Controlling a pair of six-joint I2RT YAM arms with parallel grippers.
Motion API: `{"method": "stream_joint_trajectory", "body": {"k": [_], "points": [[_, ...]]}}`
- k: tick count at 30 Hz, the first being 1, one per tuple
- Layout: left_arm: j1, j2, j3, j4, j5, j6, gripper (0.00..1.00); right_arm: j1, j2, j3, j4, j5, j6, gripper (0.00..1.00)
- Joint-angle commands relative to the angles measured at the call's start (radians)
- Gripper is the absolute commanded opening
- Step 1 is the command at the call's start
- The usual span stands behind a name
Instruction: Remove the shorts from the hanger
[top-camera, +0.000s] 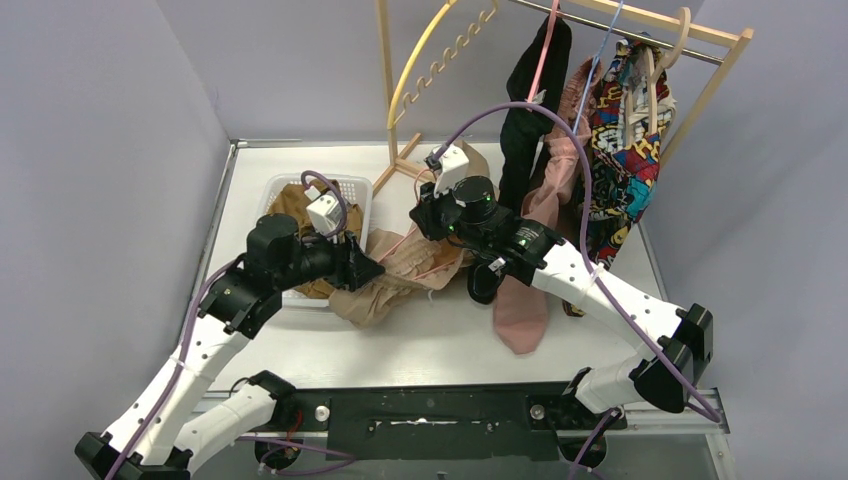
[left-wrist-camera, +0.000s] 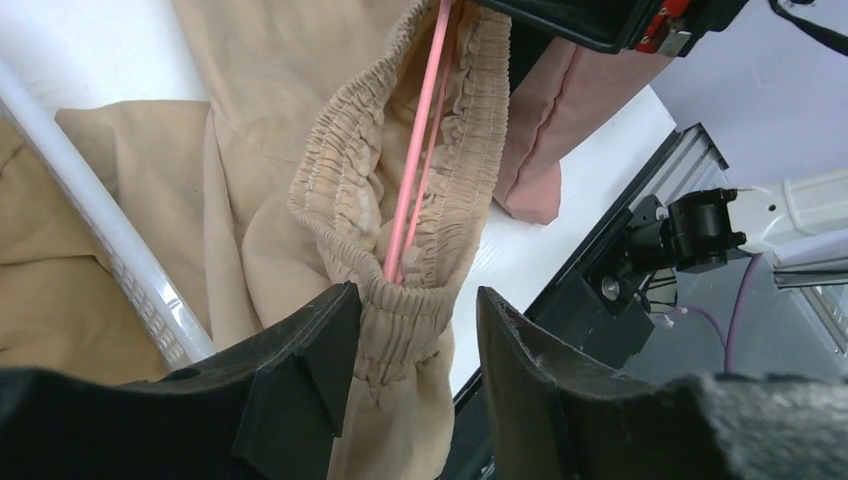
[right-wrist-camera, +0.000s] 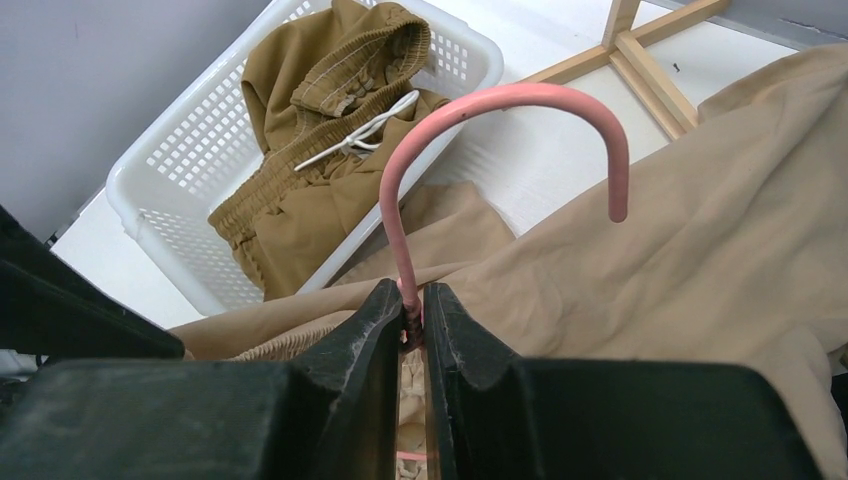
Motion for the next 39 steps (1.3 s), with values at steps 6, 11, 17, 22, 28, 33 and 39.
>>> {"method": "stream_joint_trajectory", "body": {"k": [6,11,17,22,28,33,39], "points": [[-0.005,0.009,0.047,-0.052,-0.047,0.037,0.19,0.004,-0.066,0.013,0.088,-0.002,0.042,0.01],[-0.005,0.027,0.08,-0.076,-0.057,0.058,0.0,0.0,-0.074,0.021,0.102,0.018,0.043,0.01],[-0.005,-0.015,0.064,-0.055,-0.085,0.04,0.0,-0.013,-0.069,0.034,0.088,0.147,0.035,0.02],[-0.005,-0.051,0.038,-0.079,-0.09,0.021,0.0,-0.041,-0.065,0.033,0.128,0.155,0.051,0.02],[-0.005,-0.076,0.072,-0.159,-0.114,0.025,0.0,-0.049,-0.057,0.021,0.168,0.202,0.041,0.02],[-0.005,-0.107,0.061,-0.222,-0.123,0.013,0.0,-0.076,-0.054,0.031,0.177,0.195,0.062,0.02],[-0.004,-0.169,0.023,-0.266,-0.165,-0.034,0.0,-0.151,-0.039,0.059,0.171,0.141,0.14,0.0]]}}
